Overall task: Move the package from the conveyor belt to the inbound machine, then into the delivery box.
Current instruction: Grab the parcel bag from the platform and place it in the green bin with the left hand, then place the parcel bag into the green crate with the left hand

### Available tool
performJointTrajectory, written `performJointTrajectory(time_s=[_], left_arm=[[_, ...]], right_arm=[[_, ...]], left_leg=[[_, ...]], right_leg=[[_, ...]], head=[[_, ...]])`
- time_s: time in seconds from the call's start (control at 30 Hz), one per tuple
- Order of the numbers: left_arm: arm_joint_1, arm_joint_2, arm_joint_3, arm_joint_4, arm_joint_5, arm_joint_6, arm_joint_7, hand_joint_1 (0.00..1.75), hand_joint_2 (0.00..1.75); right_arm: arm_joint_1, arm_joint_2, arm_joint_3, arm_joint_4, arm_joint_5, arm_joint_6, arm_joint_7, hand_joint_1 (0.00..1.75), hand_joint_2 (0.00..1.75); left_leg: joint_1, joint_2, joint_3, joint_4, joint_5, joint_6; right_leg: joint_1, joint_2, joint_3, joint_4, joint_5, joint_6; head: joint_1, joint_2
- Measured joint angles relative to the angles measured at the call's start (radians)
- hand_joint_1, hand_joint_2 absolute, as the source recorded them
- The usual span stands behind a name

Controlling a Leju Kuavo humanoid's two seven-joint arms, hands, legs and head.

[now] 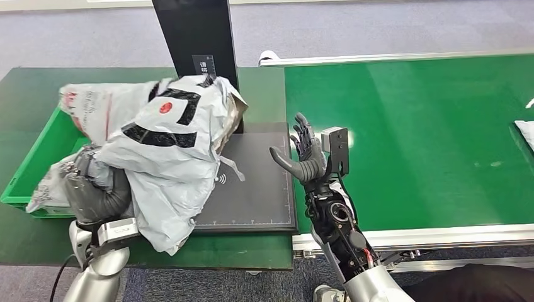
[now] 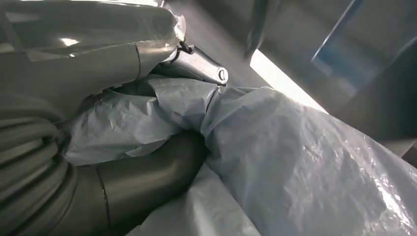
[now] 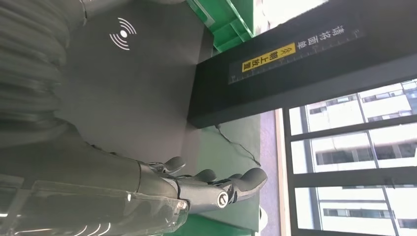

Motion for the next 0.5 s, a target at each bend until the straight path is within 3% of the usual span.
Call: performJointTrajectory(time_s=[0.07,0.23,0.3,0.4,0.5], left_arm=[[0.0,-0.015,0.038,-0.055,-0.076,0.0,-0.001,1.75,1.75],[-0.037,-0.097,0.187,-0.159,-0.517,0.0,-0.003,1.75,1.75],[-0.064,-0.123,0.243,-0.168,-0.591,0.0,-0.003,1.75,1.75],[-0.148,-0.149,0.326,-0.118,-0.649,0.0,0.001,1.75,1.75],[-0.243,-0.159,0.411,-0.005,-0.74,0.0,0.071,1.75,1.75]], right_arm=[[0.0,0.0,0.005,0.006,-0.001,0.001,-0.006,0.0,1.75],[0.0,0.0,0.018,0.022,0.005,-0.01,-0.015,0.0,1.75],[0.0,0.0,0.021,0.028,0.008,-0.012,-0.019,0.0,1.75],[0.0,0.001,0.024,0.036,0.018,-0.014,-0.026,0.0,1.75],[0.0,0.003,0.027,0.037,0.028,-0.021,-0.027,0.0,1.75]], left_leg=[[0.0,0.0,0.0,0.0,0.0,0.0],[0.0,0.0,0.0,0.0,0.0,0.0],[0.0,0.001,0.0,0.0,0.0,0.0],[0.0,-0.001,0.001,0.0,0.001,0.0],[0.0,-0.001,0.001,0.0,0.001,0.0]], right_leg=[[0.0,0.0,0.0,0.0,0.0,0.0],[0.0,0.0,0.0,0.0,0.0,0.0],[0.0,0.0,0.0,0.0,0.0,0.0],[0.0,-0.001,0.0,0.0,0.0,0.0],[0.0,-0.001,0.0,0.0,0.0,0.0]], head=[[0.0,0.0],[0.0,0.0],[0.0,0.0],[0.0,0.0],[0.0,0.0]])
